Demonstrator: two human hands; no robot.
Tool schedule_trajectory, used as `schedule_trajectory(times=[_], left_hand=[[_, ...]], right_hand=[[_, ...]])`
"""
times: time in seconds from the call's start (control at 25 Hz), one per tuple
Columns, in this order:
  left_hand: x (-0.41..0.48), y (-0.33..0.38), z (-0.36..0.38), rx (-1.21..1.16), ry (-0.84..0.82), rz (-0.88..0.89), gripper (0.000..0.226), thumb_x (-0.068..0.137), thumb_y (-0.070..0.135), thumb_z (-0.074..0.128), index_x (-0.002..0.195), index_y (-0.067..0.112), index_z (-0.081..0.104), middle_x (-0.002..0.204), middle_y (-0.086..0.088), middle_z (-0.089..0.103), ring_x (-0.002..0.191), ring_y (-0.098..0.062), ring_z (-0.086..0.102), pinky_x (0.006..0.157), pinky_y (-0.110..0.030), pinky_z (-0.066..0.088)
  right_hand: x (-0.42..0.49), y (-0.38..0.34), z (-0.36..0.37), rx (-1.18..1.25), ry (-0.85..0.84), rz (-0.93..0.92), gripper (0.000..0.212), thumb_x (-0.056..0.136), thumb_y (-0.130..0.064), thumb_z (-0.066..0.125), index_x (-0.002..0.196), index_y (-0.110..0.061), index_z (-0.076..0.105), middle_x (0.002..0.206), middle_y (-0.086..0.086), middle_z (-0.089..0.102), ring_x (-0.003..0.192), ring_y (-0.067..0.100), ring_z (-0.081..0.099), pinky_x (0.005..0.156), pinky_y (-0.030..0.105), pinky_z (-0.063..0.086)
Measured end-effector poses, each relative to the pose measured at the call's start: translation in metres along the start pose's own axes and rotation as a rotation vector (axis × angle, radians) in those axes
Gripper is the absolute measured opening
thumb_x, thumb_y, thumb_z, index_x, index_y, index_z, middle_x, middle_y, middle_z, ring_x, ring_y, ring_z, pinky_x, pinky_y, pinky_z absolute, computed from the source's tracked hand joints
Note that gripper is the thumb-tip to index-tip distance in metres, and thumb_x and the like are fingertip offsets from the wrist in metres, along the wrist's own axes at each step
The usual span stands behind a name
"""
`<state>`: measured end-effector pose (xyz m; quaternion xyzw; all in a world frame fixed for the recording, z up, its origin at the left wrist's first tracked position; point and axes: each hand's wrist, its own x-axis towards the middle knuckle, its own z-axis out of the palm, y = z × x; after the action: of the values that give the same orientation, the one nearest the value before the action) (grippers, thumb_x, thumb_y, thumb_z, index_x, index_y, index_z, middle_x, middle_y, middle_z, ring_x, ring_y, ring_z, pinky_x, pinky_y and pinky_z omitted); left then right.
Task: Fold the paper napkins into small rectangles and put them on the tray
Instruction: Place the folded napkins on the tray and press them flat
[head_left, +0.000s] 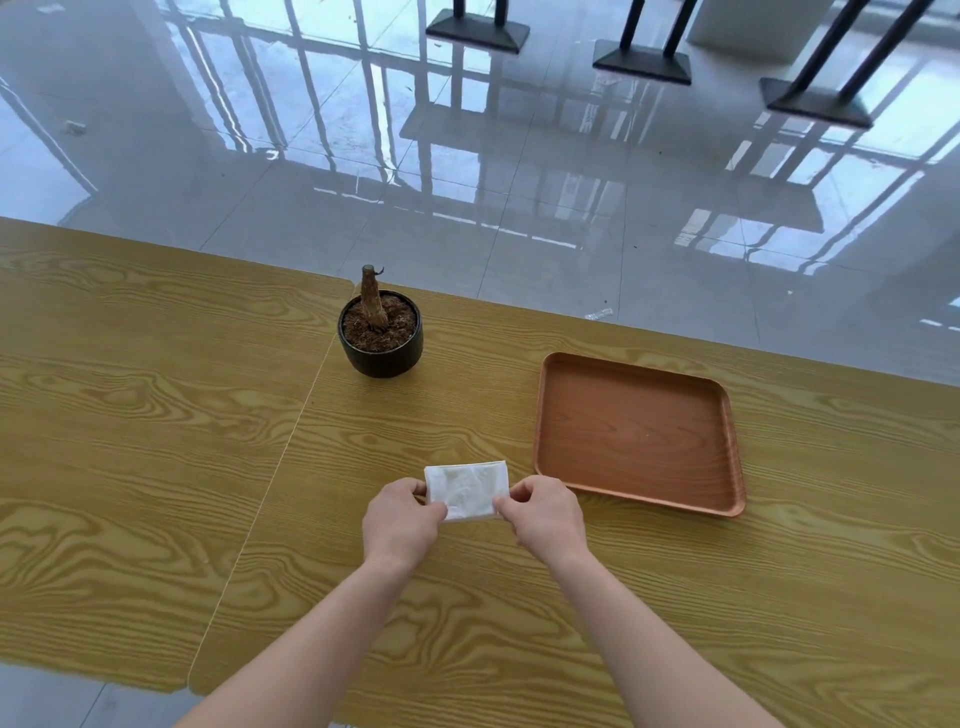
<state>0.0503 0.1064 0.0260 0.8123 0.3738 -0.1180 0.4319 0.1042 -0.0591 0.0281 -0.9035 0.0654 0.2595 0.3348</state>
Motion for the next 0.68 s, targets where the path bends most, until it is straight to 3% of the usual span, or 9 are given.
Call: schedule_trajectory(times=[0.24,0.44,0.68], left_hand=[[-0.006,0.022,0.010,0.102,-0.085,0.198,0.010,0.076,0.022,0.066,0.085,0.026,0.068,0.072,0.011,0.069,0.066,-0.007,0.063,0.055,-0.026,0.043],[-0.005,0.053,0.037,0.158,-0.085,0.292,0.016,0.077,0.021,0.066,0.092,0.023,0.069,0.073,0.012,0.068,0.067,-0.004,0.062,0.056,-0.024,0.045],[0.001,0.102,0.087,0.219,-0.033,0.325,0.025,0.076,0.015,0.063,0.100,0.019,0.070,0.081,0.006,0.071,0.076,-0.016,0.064,0.064,-0.028,0.045]], right_hand=[[-0.019,0.008,-0.021,-0.148,0.143,-0.007,0.010,0.078,-0.030,0.065,0.074,-0.021,0.067,0.076,-0.007,0.070,0.076,0.016,0.064,0.062,0.028,0.044],[-0.010,0.029,-0.051,-0.149,0.215,-0.004,0.011,0.079,-0.030,0.065,0.076,-0.021,0.068,0.079,-0.004,0.073,0.080,0.019,0.066,0.066,0.029,0.046],[0.026,0.065,-0.095,-0.144,0.231,-0.033,0.012,0.080,-0.030,0.065,0.081,-0.020,0.072,0.083,-0.001,0.075,0.084,0.021,0.067,0.069,0.029,0.046]])
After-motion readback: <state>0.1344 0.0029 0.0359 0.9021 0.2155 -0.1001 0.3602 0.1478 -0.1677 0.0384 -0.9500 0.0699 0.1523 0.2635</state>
